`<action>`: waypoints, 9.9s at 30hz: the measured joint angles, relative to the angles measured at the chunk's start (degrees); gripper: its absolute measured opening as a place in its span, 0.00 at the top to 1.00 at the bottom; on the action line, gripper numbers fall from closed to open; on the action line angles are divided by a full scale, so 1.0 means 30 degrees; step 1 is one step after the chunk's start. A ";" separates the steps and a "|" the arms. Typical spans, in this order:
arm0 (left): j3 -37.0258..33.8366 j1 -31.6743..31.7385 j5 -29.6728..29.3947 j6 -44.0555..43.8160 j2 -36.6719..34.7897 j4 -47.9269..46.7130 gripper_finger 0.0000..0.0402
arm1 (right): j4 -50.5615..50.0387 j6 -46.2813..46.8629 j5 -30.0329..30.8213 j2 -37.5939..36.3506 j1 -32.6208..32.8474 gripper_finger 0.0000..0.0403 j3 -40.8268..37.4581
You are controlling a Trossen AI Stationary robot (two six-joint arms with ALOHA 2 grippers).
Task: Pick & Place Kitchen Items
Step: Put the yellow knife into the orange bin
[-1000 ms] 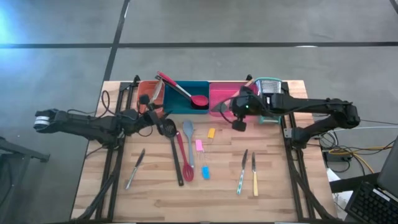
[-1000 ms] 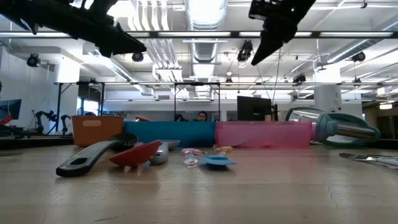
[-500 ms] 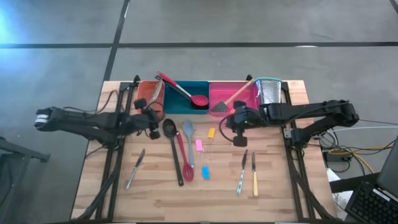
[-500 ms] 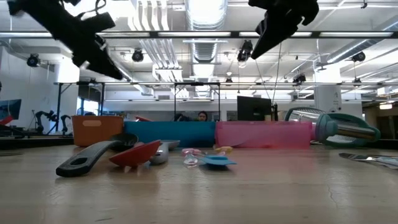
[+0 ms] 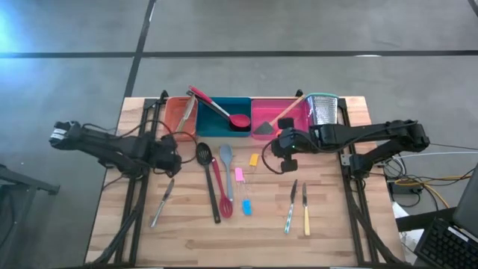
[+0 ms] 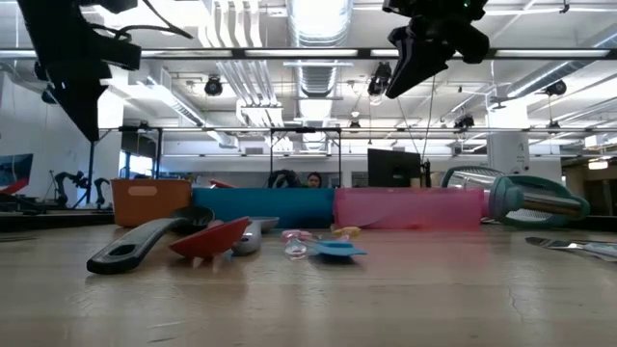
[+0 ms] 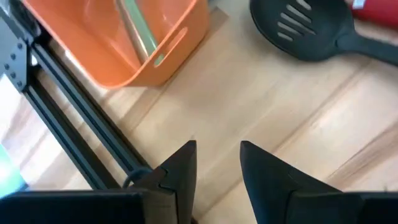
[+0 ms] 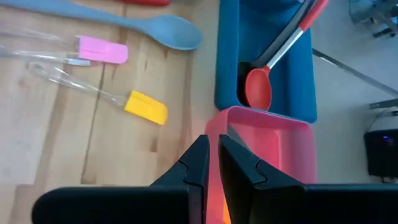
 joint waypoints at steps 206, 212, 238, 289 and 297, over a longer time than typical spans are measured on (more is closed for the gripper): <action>-0.0022 0.0012 0.0178 0.0899 0.2007 0.4260 0.69 | 2.2913 0.9815 -0.2950 -0.2681 0.1722 0.90 -1.0332; -0.1141 0.0014 -0.2107 -0.0570 0.2007 0.6910 0.70 | 2.3174 0.9038 -0.2926 -0.2681 0.1719 0.90 -1.0309; -0.6246 0.4847 0.7626 1.6601 0.3635 4.0476 0.69 | 2.9954 0.5220 -0.3010 -0.2594 0.1741 0.90 -1.1360; 0.1887 0.5185 0.9059 1.7760 0.9140 3.5574 0.46 | 2.8815 0.4510 -0.2947 -0.2623 0.1056 0.90 -1.1176; 0.1947 0.5185 1.0686 1.7920 0.9140 3.5607 0.46 | 2.8858 0.4379 -0.2949 -0.2616 0.1056 0.90 -1.1176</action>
